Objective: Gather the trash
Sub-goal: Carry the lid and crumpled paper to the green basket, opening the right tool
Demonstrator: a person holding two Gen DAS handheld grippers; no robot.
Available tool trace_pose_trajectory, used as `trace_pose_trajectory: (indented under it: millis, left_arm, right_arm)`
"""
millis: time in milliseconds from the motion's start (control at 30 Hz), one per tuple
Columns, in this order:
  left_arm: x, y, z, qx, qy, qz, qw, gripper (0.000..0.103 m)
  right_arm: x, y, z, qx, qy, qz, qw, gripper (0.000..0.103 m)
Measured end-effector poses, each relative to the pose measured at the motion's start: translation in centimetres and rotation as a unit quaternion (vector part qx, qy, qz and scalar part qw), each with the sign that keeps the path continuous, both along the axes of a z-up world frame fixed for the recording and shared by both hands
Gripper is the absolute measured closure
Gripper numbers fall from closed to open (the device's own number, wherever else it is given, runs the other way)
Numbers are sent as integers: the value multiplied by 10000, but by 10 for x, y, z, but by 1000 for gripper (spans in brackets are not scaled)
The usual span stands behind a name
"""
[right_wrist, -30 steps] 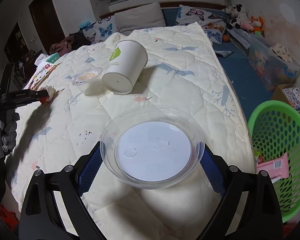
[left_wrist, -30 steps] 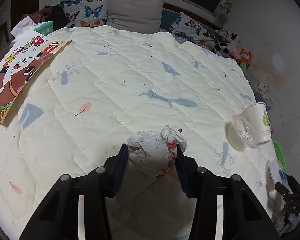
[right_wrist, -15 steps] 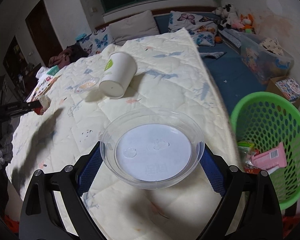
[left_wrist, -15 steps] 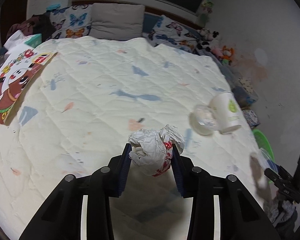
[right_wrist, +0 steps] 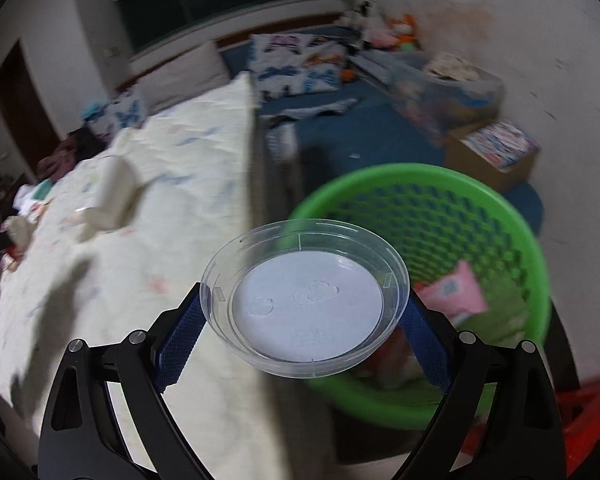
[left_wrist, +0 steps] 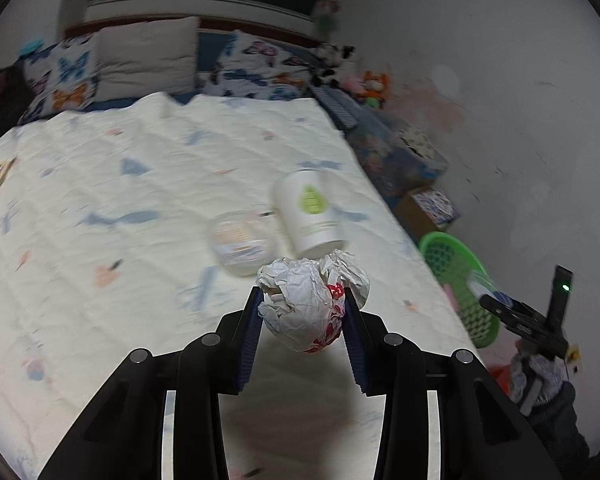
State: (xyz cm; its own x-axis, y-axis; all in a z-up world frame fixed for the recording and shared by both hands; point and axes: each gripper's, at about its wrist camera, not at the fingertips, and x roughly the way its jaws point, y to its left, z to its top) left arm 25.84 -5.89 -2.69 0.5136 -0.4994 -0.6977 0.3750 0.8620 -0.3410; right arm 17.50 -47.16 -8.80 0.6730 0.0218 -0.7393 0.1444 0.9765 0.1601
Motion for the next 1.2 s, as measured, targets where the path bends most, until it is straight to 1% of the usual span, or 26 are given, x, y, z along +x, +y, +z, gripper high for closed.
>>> trace_pose_trajectory:
  millis: [233, 367, 533, 667, 733, 833, 933, 1033, 1200]
  left_arm:
    - [0, -59, 5, 17, 13, -477, 9989, 65]
    - [0, -92, 7, 49, 24, -735, 9973, 65]
    - [-2, -130, 8, 80, 16, -1047, 9945, 65]
    - [-3, -158, 8, 70, 48, -1270, 9919, 65]
    - [-5, -173, 7, 56, 78, -1371, 9905, 65]
    - [-6, -191, 7, 92, 68, -1509, 9885, 65]
    - [-4, -207, 4, 80, 109, -1625, 9866, 65]
    - [-4, -226, 1, 100, 149, -1745, 9845, 65]
    - [-3, -262, -9, 215, 229, -1930, 9807, 65]
  right_arm:
    - [10, -46, -20, -27, 298, -366, 9989, 12]
    - [18, -60, -31, -19, 386, -453, 9982, 11]
    - [24, -70, -37, -8, 401, -458, 9981, 11]
    - [24, -72, -33, -24, 300, -445, 9986, 9]
    - [21, -74, -29, -126, 224, -505, 9984, 9]
    - [16, -77, -25, -132, 141, -505, 9985, 9]
    - [4, -80, -17, -84, 24, -501, 9987, 9]
    - [-13, -82, -6, -159, -153, -624, 9978, 9]
    - [-43, -86, 8, -155, -320, -722, 9968, 9]
